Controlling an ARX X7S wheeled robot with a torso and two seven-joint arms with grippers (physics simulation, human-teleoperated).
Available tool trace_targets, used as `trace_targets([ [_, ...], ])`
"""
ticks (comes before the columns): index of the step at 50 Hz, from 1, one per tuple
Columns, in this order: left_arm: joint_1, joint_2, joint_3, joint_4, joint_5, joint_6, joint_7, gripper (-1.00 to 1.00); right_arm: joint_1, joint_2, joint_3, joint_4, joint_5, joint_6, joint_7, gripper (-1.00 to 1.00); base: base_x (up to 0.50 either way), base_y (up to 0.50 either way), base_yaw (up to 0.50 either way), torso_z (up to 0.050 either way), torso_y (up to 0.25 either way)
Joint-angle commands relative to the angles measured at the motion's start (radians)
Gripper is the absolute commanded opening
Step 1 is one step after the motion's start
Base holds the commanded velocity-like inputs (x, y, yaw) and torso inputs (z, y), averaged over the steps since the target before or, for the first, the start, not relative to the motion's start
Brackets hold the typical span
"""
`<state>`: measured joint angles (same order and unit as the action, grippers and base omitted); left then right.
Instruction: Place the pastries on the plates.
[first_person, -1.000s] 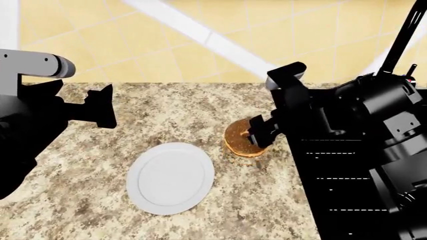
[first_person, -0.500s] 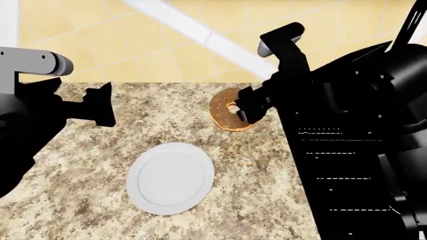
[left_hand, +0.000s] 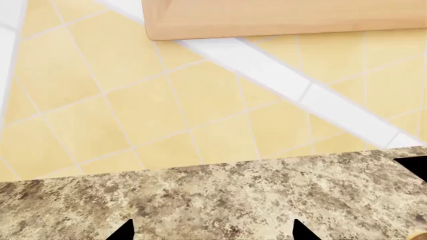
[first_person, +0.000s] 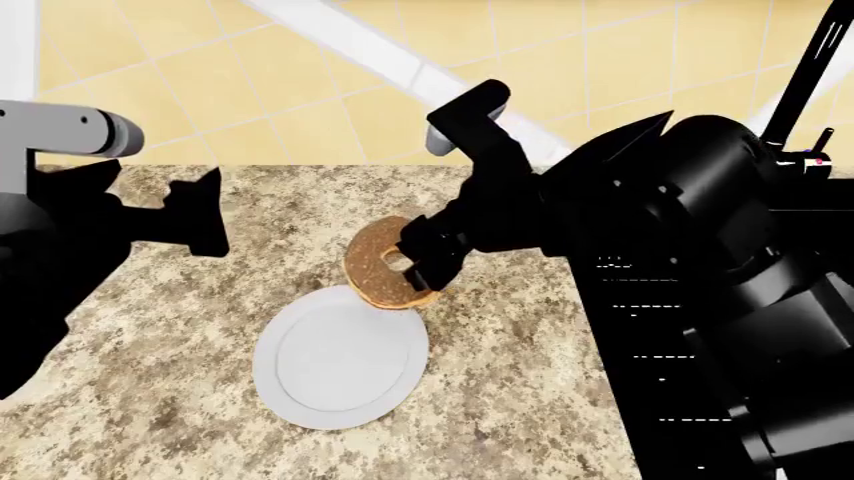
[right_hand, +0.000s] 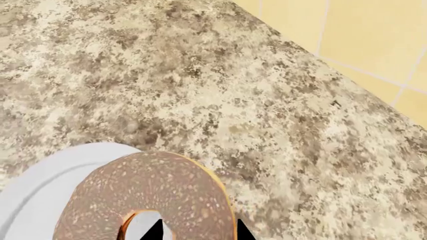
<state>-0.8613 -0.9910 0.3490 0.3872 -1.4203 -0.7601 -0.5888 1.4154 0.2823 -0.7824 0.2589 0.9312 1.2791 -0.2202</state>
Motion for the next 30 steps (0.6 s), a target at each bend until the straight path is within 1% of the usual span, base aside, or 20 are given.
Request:
trace_targets([
  [1,0.012,0.01,0.0,-0.011,0.017,0.018,0.015,1.0,0.038,-0.062,-0.057,0.069,-0.045,-0.037,-0.078,-1.0,0.0,0.0,0.0,0.0,0.0],
  [9,0.02,0.01,-0.001,-0.008,0.018,0.023,0.011,1.0,0.031,-0.087,-0.094,0.062,-0.042,-0.041,-0.105,-1.0,0.0,0.0,0.0,0.0,0.0],
  [15,0.023,0.011,-0.001,-0.009,0.02,0.026,0.013,1.0,0.018,-0.08,-0.114,0.026,-0.03,-0.028,-0.113,-1.0,0.0,0.0,0.0,0.0,0.0],
  [26,0.02,0.013,-0.002,-0.011,0.021,0.026,0.015,1.0,-0.013,-0.085,-0.099,-0.039,0.015,-0.003,-0.079,-1.0,0.0,0.0,0.0,0.0,0.0],
  [30,0.029,0.011,-0.003,-0.013,0.026,0.032,0.021,1.0,-0.017,-0.114,-0.092,-0.044,0.032,0.015,-0.056,-1.0,0.0,0.0,0.0,0.0,0.0],
])
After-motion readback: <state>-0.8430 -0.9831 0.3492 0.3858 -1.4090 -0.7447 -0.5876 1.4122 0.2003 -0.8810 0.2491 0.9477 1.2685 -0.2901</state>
